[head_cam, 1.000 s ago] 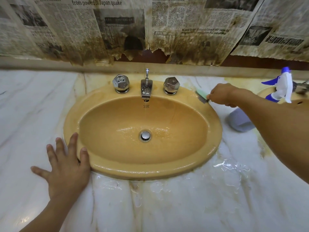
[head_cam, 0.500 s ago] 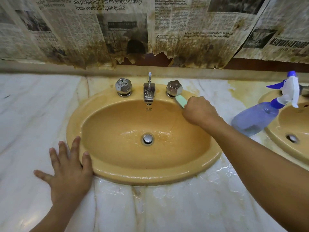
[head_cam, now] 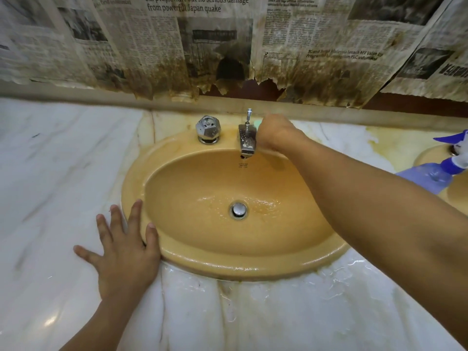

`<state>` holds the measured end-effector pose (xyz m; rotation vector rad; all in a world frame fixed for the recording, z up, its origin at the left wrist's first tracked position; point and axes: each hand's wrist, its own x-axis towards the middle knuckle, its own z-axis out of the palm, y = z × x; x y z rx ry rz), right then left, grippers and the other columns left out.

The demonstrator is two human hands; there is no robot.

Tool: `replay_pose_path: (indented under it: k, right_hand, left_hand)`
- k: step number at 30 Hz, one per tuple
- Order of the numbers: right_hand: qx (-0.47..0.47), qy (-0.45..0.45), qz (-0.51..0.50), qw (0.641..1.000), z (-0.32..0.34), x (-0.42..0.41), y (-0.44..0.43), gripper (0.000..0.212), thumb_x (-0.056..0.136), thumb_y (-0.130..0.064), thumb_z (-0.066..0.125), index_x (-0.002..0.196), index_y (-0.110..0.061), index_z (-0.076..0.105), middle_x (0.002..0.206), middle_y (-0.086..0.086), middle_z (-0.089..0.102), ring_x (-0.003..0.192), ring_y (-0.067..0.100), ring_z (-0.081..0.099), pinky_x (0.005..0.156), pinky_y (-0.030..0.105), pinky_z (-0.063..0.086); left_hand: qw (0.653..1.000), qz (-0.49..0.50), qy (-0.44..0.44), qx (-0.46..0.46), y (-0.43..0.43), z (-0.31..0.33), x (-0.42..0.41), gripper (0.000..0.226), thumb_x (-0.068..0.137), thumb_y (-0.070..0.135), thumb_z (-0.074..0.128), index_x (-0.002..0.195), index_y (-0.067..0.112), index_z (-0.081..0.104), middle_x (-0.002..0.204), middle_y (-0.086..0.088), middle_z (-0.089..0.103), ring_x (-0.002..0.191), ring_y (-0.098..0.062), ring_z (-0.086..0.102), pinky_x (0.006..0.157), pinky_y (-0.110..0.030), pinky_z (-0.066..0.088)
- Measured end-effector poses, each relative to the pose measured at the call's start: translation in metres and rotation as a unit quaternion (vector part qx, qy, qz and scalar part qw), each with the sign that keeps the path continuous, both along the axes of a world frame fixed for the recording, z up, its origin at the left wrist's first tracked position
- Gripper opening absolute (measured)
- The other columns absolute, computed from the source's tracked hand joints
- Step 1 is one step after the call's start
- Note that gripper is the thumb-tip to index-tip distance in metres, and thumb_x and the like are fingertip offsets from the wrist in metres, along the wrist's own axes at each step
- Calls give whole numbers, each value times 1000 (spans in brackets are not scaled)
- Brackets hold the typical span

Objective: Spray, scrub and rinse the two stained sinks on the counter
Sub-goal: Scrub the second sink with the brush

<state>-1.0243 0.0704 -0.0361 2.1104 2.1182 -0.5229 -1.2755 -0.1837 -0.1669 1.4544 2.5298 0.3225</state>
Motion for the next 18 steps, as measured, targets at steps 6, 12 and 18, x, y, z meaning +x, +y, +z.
replay_pose_path:
  k: [6,12,18]
  right_hand:
    - [-60,-90,39,993,39,-7,14,31,102,-5,42,71,-4,50,72,11,50,57,22,45,49,29,36]
    - [-62,-126,59,988,32,-3,17,26,102,-9,44,77,-6,51,72,10,52,57,22,49,50,31,37]
    - [-42,-114,45,992,31,-14,14,19,101,-11,48,84,-4,53,74,9,50,65,23,49,55,32,39]
  left_hand:
    - [1000,-5,5,-11,2,0,-1,67,96,61,4,161,46,5,172,-1,9,159,-29,-2,112,-81,1]
    - [1000,-6,-7,-9,2,0,-3,67,96,61,3,161,46,4,173,4,3,159,-27,-7,113,-80,-3]
    - [1000,-11,1,-21,3,1,-4,66,98,60,2,162,45,3,173,4,2,159,-28,-7,112,-81,-2]
